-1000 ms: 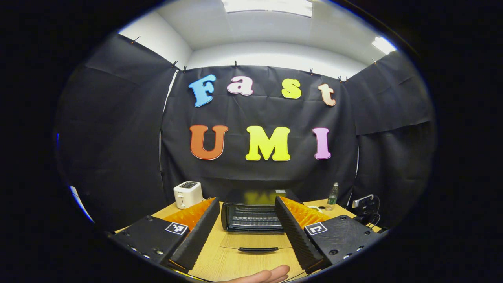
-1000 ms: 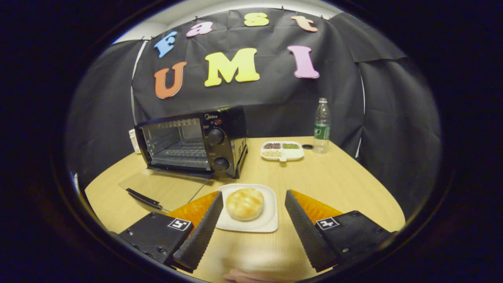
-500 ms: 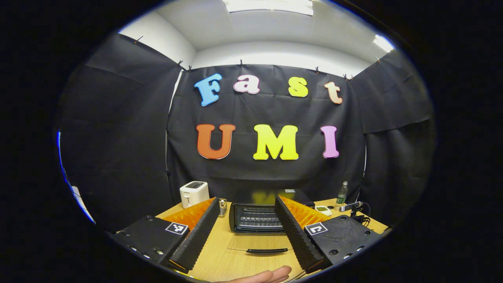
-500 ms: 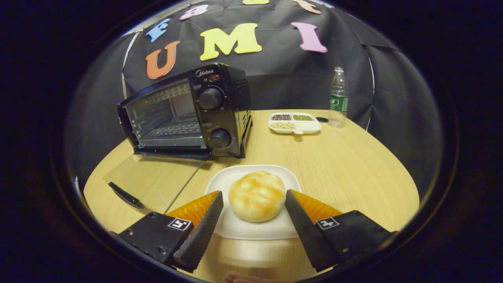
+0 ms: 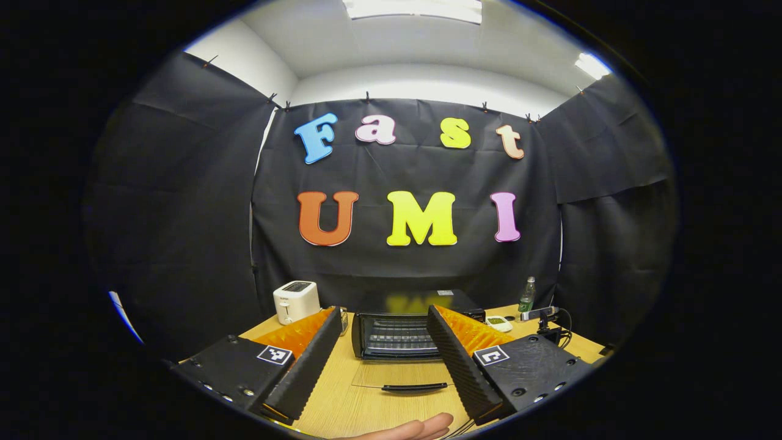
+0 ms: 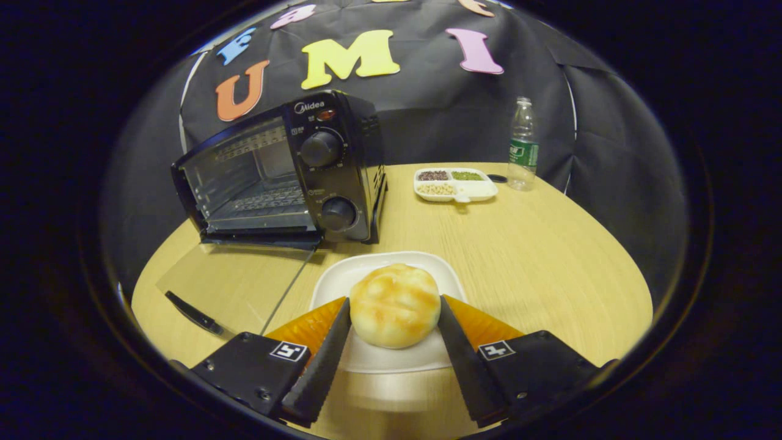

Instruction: Open the electric oven with the left hand, put the food in, and close the electric oven.

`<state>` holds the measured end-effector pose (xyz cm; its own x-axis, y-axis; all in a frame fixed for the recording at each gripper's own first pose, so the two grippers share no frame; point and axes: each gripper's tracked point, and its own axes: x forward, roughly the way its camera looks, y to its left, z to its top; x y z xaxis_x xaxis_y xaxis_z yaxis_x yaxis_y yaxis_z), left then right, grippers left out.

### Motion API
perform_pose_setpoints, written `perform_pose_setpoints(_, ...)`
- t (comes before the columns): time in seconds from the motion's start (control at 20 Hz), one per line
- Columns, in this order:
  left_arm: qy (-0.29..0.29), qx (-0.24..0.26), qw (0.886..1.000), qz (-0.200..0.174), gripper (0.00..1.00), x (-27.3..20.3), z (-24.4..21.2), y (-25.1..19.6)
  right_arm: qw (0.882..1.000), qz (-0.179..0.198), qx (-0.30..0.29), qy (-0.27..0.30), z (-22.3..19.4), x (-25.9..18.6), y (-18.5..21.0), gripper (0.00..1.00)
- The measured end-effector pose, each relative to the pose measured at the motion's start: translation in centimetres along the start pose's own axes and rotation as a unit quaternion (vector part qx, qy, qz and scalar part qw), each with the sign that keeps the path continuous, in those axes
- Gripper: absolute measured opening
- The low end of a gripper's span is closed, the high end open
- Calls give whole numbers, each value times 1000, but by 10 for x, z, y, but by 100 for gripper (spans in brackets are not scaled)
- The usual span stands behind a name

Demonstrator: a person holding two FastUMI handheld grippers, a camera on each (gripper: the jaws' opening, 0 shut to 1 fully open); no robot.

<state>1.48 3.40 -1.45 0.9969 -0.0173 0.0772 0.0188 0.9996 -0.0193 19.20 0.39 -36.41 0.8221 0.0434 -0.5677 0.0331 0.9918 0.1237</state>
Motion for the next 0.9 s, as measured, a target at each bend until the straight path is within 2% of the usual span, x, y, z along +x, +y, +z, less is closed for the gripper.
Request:
perform_pose_setpoints(0.15,4,-6,1000,7,92,-2,-2,6,999,26,40,-19,13,-16,19,85)
perform_pose_setpoints(0.3,4,-7,1000,12,92,0,-3,12,993,46,93,-48,26,-30,39,85)
perform_pose_setpoints(0.4,5,-13,1000,18,92,0,-4,16,989,72,119,-57,30,-38,60,85)
perform_pose_setpoints(0.55,12,-9,999,39,92,0,-12,30,977,134,146,-74,40,-50,100,85)
perform_pose_setpoints(0.7,21,-15,998,56,92,0,-17,42,970,179,153,-66,38,-50,133,85)
perform_pose_setpoints(0.85,28,-21,997,71,92,-1,-21,55,954,242,166,-66,47,-48,173,84)
perform_pose_setpoints(0.9,26,-24,997,74,92,-2,-21,57,951,244,179,-71,51,-45,177,84)
